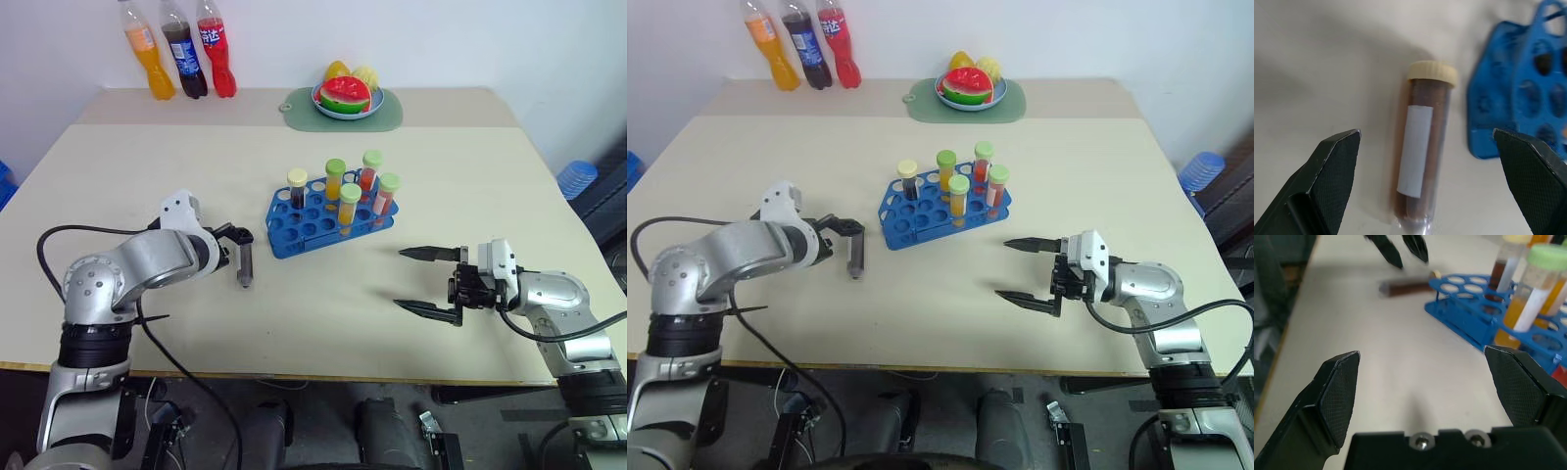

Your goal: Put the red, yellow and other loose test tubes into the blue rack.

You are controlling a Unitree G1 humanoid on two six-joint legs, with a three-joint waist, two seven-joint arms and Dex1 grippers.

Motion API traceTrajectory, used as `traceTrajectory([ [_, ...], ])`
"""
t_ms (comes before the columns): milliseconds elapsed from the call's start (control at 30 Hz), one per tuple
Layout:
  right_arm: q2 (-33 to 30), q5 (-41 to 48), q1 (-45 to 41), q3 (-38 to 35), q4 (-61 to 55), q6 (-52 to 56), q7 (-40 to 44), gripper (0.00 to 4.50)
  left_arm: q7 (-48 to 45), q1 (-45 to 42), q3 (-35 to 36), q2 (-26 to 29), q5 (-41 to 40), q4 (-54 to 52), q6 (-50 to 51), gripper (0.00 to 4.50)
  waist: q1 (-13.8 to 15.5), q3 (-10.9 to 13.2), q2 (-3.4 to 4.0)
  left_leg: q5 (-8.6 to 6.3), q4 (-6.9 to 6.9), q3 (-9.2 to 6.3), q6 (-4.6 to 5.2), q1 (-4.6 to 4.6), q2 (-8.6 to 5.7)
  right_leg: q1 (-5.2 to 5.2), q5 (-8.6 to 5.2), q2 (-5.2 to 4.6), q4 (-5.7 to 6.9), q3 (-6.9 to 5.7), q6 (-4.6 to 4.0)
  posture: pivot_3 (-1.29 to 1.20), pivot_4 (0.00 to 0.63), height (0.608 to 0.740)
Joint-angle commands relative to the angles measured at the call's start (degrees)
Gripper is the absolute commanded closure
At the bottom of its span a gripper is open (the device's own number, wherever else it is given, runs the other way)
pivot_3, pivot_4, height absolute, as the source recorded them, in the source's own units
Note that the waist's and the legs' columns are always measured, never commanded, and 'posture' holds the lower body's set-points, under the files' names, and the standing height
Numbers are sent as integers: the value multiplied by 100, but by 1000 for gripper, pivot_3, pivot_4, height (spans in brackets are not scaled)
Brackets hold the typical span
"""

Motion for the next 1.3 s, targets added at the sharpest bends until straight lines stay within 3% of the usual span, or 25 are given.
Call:
traceTrajectory([
  [33, -41, 178, -98, -132, -324, 139, 8, 25, 309, -471, -78, -75, -70, 536, 172, 0, -9, 0, -1, 0, -1, 1, 0, 0, 0, 0, 0, 0, 0, 0, 0, 0, 150, 740],
  [200, 22, 116, -89, -54, -493, 183, -44, 25, 421, -1131, -571, -233, -70, 1738, 561, 0, -7, -1, -2, 9, 1, 1, -16, 0, -1, -1, 0, 1, 1, 0, 0, 0, 150, 740],
  [300, 39, 106, -61, -36, -606, 205, -81, 0, 320, -1303, -807, -214, 130, 2169, 923, 823, -11, -2, -1, 16, 0, 3, -28, -1, -3, -1, 0, 0, 0, 0, 1, 0, 150, 740],
  [500, 63, 85, 3, -56, -664, 186, -139, 0, 142, -1326, -778, -157, 384, 2439, 1274, 3661, -2, -5, -2, 18, 2, 2, -31, 0, -3, 2, 0, 0, 1, 0, 2, 0, 150, 740],
  [567, 84, 64, 11, -45, -638, 161, -161, 0, -12, -1201, -766, -38, 356, 2292, 1422, 3661, -9, -6, -2, 18, 3, 3, -31, 0, -4, 2, 0, -1, 1, 0, 2, 0, 150, 740],
  [667, 134, -1, -35, -35, -530, 93, -207, 0, -948, -842, -708, 326, 195, 1605, 1782, 3661, -54, -6, -1, 19, -1, 6, -32, 0, -2, -3, 0, 0, 2, 3, 2, 0, 150, 740],
  [833, 227, -29, -62, -65, -412, 44, -258, 0, -2928, 324, 44, 1051, 977, -553, 1622, 3661, -77, -5, 0, 21, -11, 17, -36, -3, 3, -18, -1, 2, 4, 13, 1, 0, 150, 740],
  [900, 242, -20, -44, -86, -336, 8, -247, 0, -4091, 514, 169, 1403, 1528, -1477, 1631, 3661, -46, 0, -7, 21, -11, 17, -36, -5, 4, -18, -1, 2, 3, 13, 0, 0, 150, 740],
  [1000, 244, 2, -111, -132, -218, 10, -268, 0, -5989, 698, 346, 1787, 2840, -2577, 851, 3661, 30, 2, -7, 20, -6, 18, -35, -10, 0, -5, -1, 1, -7, 5, -3, 0, 150, 740],
  [1100, 203, 3, -170, -177, -101, 39, -265, 0, -7061, 675, 17, 1522, 4337, -2845, -366, 3661, 73, -1, -1, 20, -7, 37, -35, -4, -1, 7, -8, -2, -19, 3, -16, 0, 150, 740],
  [1167, 177, -29, -177, -215, -27, 2, -277, 0, -7552, 690, -637, 1531, 5755, -2891, -1182, 3661, 85, 0, -2, 20, -9, 37, -35, -4, 2, 7, -9, -1, -20, 2, -19, 0, 150, 740],
  [1233, 139, -19, -85, -297, -104, 42, -357, 0, -7754, 740, -1418, 1078, 7624, -2473, -2878, 3661, 103, -1, 0, 19, -13, 40, -34, -4, 2, 7, -9, -1, -24, 2, -18, 0, 150, 740],
  [1300, 104, -20, 7, -357, -193, 60, -424, 0, -7949, 760, -1798, 505, 8617, -1881, -4032, 3661, 120, 2, -7, 19, -12, 44, -33, -8, 2, 8, -8, -2, -30, 3, -17, 0, 150, 740],
])
